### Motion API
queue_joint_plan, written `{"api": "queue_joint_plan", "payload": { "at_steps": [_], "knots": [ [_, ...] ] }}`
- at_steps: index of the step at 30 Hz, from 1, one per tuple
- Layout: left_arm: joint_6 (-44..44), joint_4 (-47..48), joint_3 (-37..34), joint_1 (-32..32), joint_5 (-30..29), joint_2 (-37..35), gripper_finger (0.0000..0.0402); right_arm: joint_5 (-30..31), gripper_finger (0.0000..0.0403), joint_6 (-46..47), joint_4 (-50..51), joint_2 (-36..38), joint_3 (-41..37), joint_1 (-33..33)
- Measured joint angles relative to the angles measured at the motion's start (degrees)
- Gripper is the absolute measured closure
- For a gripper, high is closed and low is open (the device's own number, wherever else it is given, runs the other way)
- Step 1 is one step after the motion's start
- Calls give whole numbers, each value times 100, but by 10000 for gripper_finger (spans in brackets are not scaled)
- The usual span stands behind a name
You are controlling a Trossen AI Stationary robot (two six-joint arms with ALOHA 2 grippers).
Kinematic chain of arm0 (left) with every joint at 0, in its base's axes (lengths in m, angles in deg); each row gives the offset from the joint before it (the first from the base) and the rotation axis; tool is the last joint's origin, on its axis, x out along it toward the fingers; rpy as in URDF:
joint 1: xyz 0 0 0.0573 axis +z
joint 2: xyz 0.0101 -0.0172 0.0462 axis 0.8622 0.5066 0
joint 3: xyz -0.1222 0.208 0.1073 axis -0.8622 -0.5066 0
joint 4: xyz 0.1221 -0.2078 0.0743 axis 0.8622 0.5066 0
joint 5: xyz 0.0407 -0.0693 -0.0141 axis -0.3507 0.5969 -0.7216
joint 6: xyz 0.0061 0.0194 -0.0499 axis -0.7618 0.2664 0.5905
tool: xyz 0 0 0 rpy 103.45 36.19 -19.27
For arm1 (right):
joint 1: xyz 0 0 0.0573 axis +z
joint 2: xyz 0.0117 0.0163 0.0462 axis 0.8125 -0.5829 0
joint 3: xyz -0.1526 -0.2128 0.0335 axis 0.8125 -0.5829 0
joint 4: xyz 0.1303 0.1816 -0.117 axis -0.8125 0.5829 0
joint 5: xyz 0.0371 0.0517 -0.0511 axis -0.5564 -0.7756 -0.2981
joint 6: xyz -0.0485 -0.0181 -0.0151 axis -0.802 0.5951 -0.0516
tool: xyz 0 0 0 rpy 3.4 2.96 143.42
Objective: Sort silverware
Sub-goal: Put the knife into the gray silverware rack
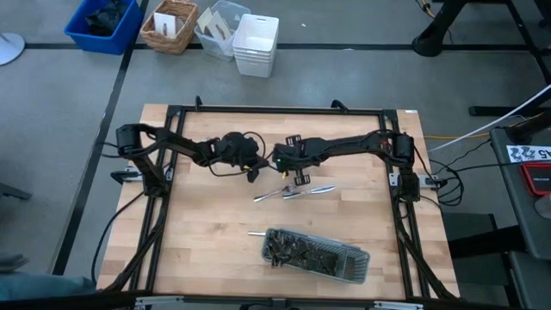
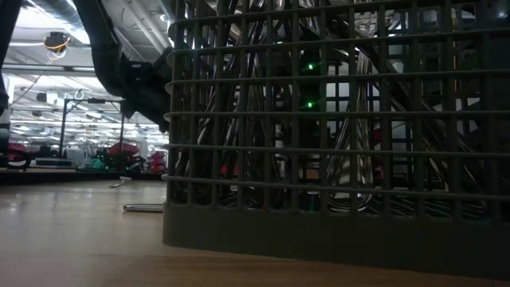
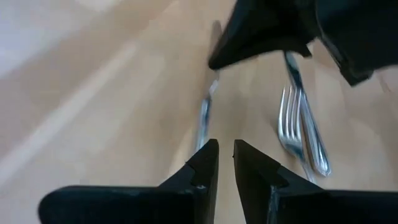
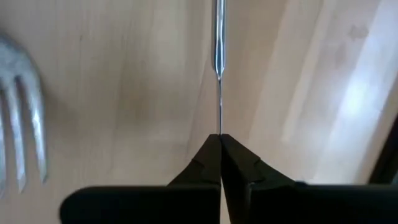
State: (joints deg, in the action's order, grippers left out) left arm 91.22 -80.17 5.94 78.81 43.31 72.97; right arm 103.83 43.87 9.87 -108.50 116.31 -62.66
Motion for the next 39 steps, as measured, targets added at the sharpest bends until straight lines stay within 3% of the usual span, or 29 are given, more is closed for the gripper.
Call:
{"api": "queue_joint_plan", "payload": {
  "at_steps": [10, 17, 28, 33, 39],
  "knots": [
    [-1061, 509, 9, 31, -67, -663, 359, 48, 401, -28, 2280, 4, 1239, 9],
    [-1349, 129, 13, -59, -88, -824, 359, -231, 402, 23, 3791, 15, 2246, 9],
    [-2334, -566, 15, -655, -90, -831, 359, -1360, 402, 101, 4651, 22, 2918, 7],
    [-2054, -999, 22, -813, -169, -791, 335, -1746, 402, 108, 4892, 22, 2918, 7],
    [-1922, -1370, 23, -882, -354, -754, 303, -1752, 402, 107, 4892, 22, 2918, 2]
  ]
}}
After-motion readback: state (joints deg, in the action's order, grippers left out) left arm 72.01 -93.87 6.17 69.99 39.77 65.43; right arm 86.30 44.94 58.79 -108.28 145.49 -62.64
